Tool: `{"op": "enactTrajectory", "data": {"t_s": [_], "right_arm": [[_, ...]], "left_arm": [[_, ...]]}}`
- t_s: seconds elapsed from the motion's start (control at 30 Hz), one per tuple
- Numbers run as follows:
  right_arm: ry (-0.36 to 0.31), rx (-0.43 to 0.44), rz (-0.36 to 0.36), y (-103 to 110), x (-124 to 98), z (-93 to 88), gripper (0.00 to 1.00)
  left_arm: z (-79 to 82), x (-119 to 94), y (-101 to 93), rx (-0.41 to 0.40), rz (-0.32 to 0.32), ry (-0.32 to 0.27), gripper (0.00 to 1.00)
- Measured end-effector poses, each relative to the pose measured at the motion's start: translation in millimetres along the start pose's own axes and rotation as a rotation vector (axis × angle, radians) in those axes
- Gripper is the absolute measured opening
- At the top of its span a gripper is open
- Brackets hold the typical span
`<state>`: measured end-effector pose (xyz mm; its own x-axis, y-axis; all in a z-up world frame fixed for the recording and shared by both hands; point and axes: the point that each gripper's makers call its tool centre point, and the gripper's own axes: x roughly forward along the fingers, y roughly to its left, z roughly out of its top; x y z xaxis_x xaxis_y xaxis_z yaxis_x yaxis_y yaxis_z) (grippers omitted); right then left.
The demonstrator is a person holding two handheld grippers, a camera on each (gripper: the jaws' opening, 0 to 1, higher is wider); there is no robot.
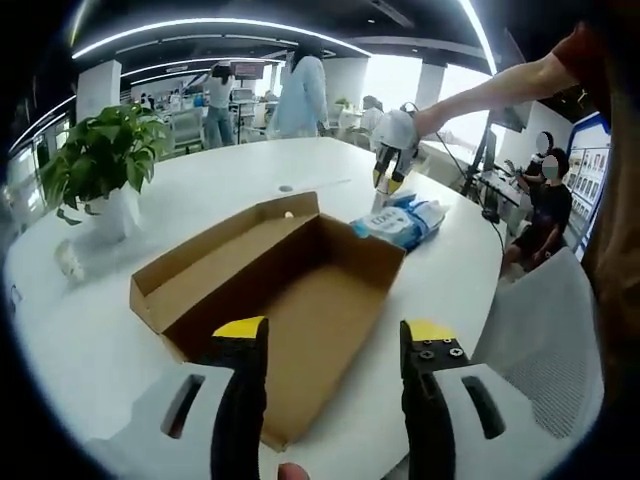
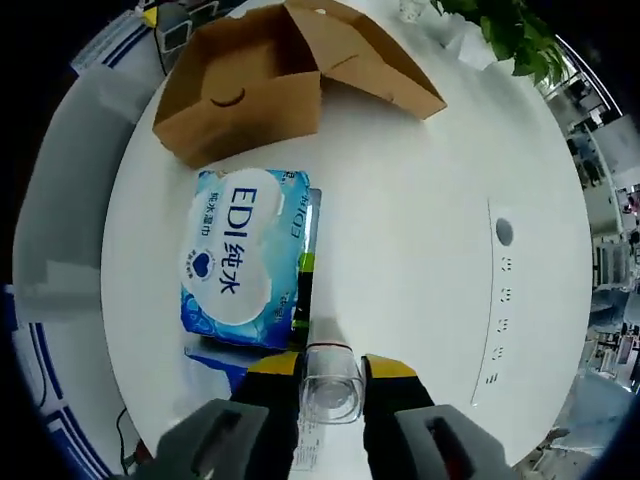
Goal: Operate the shoe box by opening the lid, removing the specified soft item, and placing it in the target area until the item is outside and the box remains undamaged.
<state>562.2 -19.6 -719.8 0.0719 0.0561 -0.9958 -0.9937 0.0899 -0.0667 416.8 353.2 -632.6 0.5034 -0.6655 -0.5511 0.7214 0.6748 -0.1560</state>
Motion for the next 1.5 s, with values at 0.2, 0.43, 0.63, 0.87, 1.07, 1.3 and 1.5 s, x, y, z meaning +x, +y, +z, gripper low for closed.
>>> {"op": "enactTrajectory", "data": {"t_s": [0.2,0.43,0.63,0.87,1.07,1.3,1.5], "right_arm": [[-0.006,0.012,-0.005,-1.5,-1.1,0.9,0.22],[-0.007,0.034,0.001,-0.1,-2.5,0.7,0.26],[-0.021,0.059,-0.010,-2.8,-9.9,1.3,0.28],[-0.031,0.087,-0.018,-4.5,-22.9,-3.4,0.31],[-0.083,0.166,-0.038,-9.9,-41.1,-8.9,0.31],[-0.250,0.372,-0.067,-16.4,-72.4,-3.6,0.30],[-0.429,0.584,-0.088,-17.5,-95.8,-0.3,0.29]], "left_arm": [[0.3,0.4,-0.7,0.002,-0.002,0.001,0.53],[0.7,0.4,-3.1,0.005,-0.007,0.001,0.53],[1.1,-0.7,-3.7,0.006,-0.008,0.000,0.53],[5.6,0.3,-5.0,0.008,-0.013,-0.008,0.53],[10.7,1.0,-9.0,0.022,-0.023,-0.015,0.53],[15.9,0.2,-12.6,0.021,-0.029,-0.031,0.53],[18.2,-0.4,-19.6,-0.001,-0.037,-0.049,0.53]]}}
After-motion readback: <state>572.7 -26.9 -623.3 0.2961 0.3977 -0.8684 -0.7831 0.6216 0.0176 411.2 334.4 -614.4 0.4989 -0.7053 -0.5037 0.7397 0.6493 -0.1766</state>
